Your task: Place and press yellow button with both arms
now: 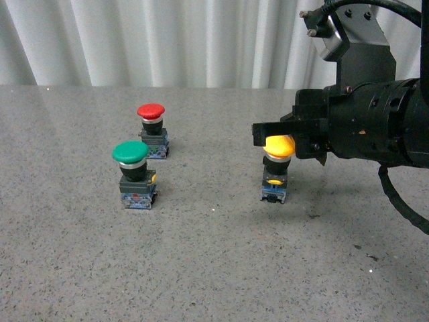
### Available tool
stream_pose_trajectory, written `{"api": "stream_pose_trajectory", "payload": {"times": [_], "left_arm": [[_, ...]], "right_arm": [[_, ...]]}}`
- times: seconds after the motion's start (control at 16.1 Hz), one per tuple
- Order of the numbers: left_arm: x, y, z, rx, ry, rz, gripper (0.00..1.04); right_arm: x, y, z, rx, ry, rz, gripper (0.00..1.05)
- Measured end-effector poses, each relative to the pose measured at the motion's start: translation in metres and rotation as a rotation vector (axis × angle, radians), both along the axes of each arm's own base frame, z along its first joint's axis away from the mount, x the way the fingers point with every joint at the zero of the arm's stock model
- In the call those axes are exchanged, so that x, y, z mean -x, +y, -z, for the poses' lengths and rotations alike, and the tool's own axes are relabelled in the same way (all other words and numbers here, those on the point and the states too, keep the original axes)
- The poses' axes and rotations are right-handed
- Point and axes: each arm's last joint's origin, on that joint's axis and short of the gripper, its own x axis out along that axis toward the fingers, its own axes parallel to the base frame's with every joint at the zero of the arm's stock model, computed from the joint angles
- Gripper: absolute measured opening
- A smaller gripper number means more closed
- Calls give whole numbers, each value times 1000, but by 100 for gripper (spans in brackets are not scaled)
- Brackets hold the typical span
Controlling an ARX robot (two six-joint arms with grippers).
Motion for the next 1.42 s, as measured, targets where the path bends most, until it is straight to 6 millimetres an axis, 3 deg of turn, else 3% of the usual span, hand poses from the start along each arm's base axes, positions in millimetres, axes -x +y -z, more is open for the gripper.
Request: {"api": "stream_pose_trajectory", "payload": {"times": [1.05,1.3,1.42], "left_arm": [[0,0,0,0,0,0,98],[0,0,0,0,0,0,98],[0,0,0,0,0,0,98]], "right_arm": [[-3,-3,11,105,76,-25,2],[5,-4,0,-23,-39,-78,2],[7,-8,-35,-181,-225,-69,2]]}}
